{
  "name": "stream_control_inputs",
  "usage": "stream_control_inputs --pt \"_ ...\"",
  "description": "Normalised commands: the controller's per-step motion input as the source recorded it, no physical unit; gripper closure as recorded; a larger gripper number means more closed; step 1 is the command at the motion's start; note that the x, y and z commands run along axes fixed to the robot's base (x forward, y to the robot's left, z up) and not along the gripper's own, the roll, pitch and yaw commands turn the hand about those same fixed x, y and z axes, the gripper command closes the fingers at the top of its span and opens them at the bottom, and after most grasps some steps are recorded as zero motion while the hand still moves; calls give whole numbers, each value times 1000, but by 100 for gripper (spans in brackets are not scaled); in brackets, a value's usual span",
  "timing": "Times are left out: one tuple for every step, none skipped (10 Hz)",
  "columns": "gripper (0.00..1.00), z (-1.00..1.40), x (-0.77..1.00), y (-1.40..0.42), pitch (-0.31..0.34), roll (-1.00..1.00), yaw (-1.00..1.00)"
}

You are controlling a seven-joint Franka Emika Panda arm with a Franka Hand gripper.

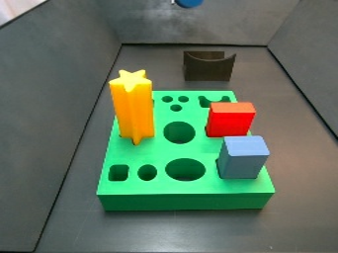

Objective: Pick up the oval object. Move up. Place the oval object on the fixture. Regrasp the oval object. Move to above the board. Insert the oval object.
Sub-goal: Place the oval object on the fixture.

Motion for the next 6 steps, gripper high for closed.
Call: stream_control_inputs --pt "100 34 993 172 130 -574 -107" --pt "100 10 837 101 95 -301 -104" --pt "100 7 771 70 85 -225 -101" --pt "100 2 628 46 66 -163 -89" --pt "100 -1 522 37 62 -149 -75" --pt "100 0 397 29 68 -138 -57"
